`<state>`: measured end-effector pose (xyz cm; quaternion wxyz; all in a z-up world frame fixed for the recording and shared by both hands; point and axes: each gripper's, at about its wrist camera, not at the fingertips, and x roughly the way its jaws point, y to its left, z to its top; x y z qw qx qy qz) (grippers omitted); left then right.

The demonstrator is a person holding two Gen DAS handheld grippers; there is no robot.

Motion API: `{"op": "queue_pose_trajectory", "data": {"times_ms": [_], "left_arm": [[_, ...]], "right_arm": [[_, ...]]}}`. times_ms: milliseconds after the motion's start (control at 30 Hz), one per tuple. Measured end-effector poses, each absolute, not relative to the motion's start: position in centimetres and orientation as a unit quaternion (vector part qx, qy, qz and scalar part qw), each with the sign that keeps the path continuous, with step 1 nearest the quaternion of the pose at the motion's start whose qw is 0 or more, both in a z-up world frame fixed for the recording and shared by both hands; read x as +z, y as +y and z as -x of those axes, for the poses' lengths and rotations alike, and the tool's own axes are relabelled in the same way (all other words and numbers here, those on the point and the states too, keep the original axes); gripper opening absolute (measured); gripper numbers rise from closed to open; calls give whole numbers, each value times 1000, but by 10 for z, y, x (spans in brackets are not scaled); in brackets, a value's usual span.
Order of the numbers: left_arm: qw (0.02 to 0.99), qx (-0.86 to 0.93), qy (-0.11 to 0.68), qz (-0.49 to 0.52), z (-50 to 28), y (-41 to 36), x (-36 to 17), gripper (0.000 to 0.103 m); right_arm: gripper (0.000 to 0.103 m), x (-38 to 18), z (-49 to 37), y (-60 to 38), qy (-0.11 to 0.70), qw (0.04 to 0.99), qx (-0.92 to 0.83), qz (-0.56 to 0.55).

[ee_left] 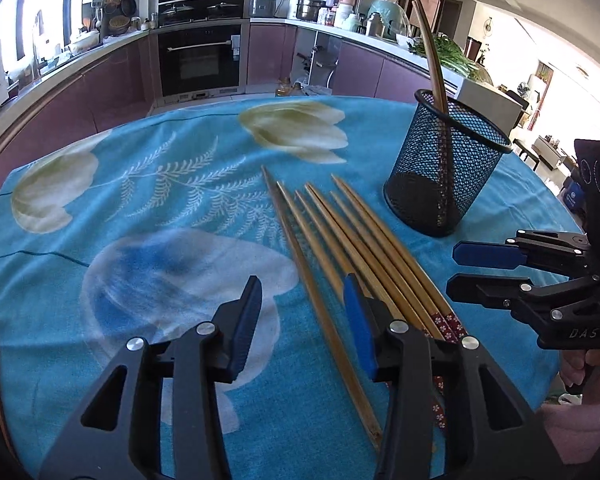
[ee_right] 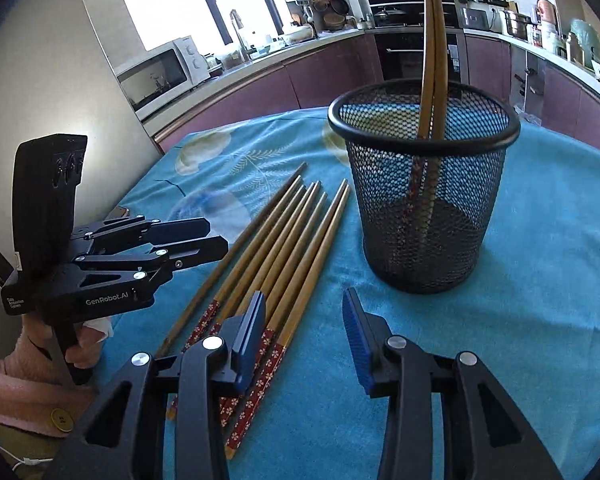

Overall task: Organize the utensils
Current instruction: 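Grasp another chopstick with the left tool while the right tool grasps one too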

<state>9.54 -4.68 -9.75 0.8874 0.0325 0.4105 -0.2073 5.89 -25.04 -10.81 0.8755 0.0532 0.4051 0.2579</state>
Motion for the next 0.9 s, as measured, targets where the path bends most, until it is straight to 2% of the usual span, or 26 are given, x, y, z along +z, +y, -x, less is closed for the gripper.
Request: {"op": "queue_pose_trajectory", "data": {"times_ms": [467,533,667,800,900], "left_arm": [[881,-194,429,-50,-97,-55,-110,33],[880,-197,429,-47,-96,-54,-110,26],[876,-200,438,-31,-95,-50,-110,17],[875,-196,441,-28,-94,-49,-111,18],[878,-189,438,-39,-99,-51,-111,29]], "right_arm": [[31,-114,-63,-237,415,879,232,-24],[30,-113,-64,-235,416,880,229,-20],[26,-112,-64,-237,420,880,221,-17],[26,-113,-65,-236,421,881,217,-13],[26,-114,-70,-233,420,882,212,-11]]}}
